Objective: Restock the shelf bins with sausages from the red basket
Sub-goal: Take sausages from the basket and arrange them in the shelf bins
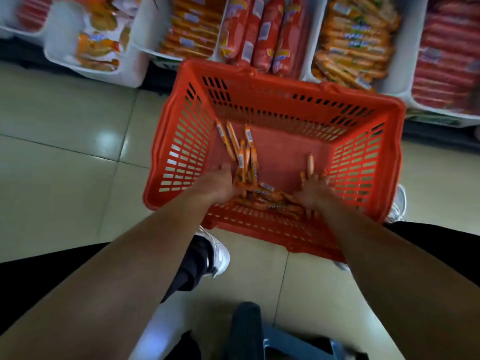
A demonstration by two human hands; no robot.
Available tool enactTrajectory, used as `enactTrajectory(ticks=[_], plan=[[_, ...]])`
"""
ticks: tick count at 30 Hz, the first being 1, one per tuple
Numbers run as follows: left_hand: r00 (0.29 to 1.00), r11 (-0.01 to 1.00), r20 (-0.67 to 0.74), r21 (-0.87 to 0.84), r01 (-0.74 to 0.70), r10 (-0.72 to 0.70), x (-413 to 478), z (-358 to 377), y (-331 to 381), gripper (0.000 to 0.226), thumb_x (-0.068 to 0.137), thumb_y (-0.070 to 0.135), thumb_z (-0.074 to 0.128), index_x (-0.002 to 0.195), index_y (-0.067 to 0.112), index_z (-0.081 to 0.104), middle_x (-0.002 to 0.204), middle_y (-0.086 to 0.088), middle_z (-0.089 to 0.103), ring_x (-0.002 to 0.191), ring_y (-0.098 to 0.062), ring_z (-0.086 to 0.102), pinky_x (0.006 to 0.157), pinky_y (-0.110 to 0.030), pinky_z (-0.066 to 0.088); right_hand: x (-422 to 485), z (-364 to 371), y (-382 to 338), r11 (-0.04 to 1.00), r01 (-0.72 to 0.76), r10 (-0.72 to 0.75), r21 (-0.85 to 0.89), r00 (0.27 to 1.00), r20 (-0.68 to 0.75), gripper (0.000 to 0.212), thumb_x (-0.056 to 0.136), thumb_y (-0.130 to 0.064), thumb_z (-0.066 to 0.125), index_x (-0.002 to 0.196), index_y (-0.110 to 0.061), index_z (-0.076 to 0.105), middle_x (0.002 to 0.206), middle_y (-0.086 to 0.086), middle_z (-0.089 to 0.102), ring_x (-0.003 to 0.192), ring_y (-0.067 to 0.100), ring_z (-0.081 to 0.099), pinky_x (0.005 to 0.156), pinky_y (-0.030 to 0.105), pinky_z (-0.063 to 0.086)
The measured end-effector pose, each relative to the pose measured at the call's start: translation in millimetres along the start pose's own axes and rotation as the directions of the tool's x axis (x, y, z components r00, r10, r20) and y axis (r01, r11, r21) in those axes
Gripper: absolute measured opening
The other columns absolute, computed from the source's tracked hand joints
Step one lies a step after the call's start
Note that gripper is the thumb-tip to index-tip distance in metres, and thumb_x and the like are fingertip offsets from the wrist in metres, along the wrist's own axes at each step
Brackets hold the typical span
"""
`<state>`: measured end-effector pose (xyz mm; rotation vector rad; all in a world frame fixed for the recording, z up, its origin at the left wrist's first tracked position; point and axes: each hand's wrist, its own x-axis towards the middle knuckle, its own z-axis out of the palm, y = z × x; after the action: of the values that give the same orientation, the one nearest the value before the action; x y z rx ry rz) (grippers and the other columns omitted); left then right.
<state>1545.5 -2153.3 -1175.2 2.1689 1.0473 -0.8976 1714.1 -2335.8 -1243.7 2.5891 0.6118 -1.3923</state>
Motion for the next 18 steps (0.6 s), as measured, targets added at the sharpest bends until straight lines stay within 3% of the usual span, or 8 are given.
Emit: enactTrajectory(ticks=[3, 5, 10, 14, 18], plan=[[0.996, 0.995, 0.024, -0.037, 0.089, -0.088, 28, 10, 0, 0.117, 0.075, 0.066, 0.072, 0.155, 0.008, 0.009, 0.157, -0.022, 0.021, 0.142, -0.04, 0.03, 0.113, -0.046, 0.032, 2, 11, -6, 0.983, -0.12, 0.134, 0.141, 0.986, -0.094, 0.11, 0.081, -0.055, 0.068, 0.156, -0.003, 0.007, 0.16, 0.025, 0.006, 0.145, 0.045, 0.02, 0.114, 0.05, 0.028], [0.992, 0.985, 0.041, -0.115, 0.126, -0.122, 45, 14, 3, 0.123, 0.075, 0.062, 0.075, 0.157, 0.01, -0.001, 0.161, -0.019, 0.014, 0.147, -0.038, 0.022, 0.117, -0.045, 0.027, 5, 14, -12, 0.958, -0.179, 0.215, 0.226, 0.965, -0.149, 0.106, 0.082, -0.045, 0.072, 0.155, -0.006, 0.008, 0.158, 0.024, 0.012, 0.14, 0.046, 0.027, 0.11, 0.05, 0.033], [0.985, 0.943, 0.04, -0.284, 0.172, -0.168, 83, 19, 20, 0.131, 0.076, 0.052, 0.079, 0.156, 0.014, -0.017, 0.162, -0.015, 0.01, 0.148, -0.034, 0.021, 0.113, -0.044, 0.029, 13, 27, -20, 0.932, -0.201, 0.268, 0.301, 0.942, -0.203, 0.118, 0.074, -0.047, 0.078, 0.157, -0.012, 0.001, 0.155, 0.019, 0.02, 0.138, 0.043, 0.03, 0.105, 0.053, 0.038], [0.966, 0.926, -0.057, -0.304, 0.224, -0.253, 99, 26, 33, 0.139, 0.069, 0.053, 0.084, 0.156, 0.016, -0.018, 0.16, -0.019, 0.011, 0.147, -0.038, 0.019, 0.112, -0.048, 0.032, 18, 36, -18, 0.98, -0.085, 0.12, 0.178, 0.973, -0.199, 0.124, 0.07, -0.059, 0.078, 0.157, -0.013, 0.002, 0.149, 0.014, 0.027, 0.135, 0.038, 0.034, 0.104, 0.05, 0.039], [0.958, 0.922, -0.202, -0.369, 0.119, -0.205, 106, 36, 39, 0.135, 0.071, 0.041, 0.087, 0.156, 0.019, -0.015, 0.155, -0.017, 0.016, 0.135, -0.04, 0.04, 0.104, -0.044, 0.041, 25, 34, -18, 0.987, 0.164, -0.162, 0.0, 0.974, -0.157, 0.103, 0.069, -0.076, 0.065, 0.147, -0.021, 0.027, 0.146, 0.01, 0.033, 0.133, 0.035, 0.035, 0.102, 0.054, 0.04]])
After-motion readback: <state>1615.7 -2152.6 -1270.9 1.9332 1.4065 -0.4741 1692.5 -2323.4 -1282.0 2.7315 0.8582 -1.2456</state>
